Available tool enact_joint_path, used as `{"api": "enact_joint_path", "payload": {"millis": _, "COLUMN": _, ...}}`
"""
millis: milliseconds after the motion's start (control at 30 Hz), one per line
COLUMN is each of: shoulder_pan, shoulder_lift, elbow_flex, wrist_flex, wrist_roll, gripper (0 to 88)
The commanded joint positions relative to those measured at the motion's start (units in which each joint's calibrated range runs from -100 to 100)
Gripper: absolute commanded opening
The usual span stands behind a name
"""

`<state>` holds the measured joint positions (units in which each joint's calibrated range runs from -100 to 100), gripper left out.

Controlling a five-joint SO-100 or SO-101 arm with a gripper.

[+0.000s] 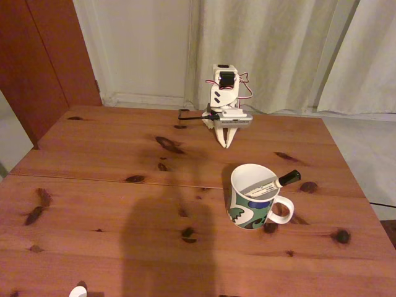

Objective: Clean up the desk and place the pens and markers into the cup

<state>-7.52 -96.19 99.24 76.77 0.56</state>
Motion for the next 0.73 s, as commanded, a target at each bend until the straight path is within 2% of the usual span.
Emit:
{"api": "enact_joint_path", "payload": {"millis": 0, "shoulder_pan": -0.08, "shoulder_lift": -0.92, "elbow_flex": 0.31, "wrist_flex": 0.86, "wrist_roll": -0.09, "gripper": 0.8}}
{"api": "enact_joint_path", "payload": {"millis": 700, "shoulder_pan": -0.65, "shoulder_lift": -0.67, "elbow_flex": 0.31, "wrist_flex": 0.86, "wrist_roll": -0.09, "gripper": 0.8}}
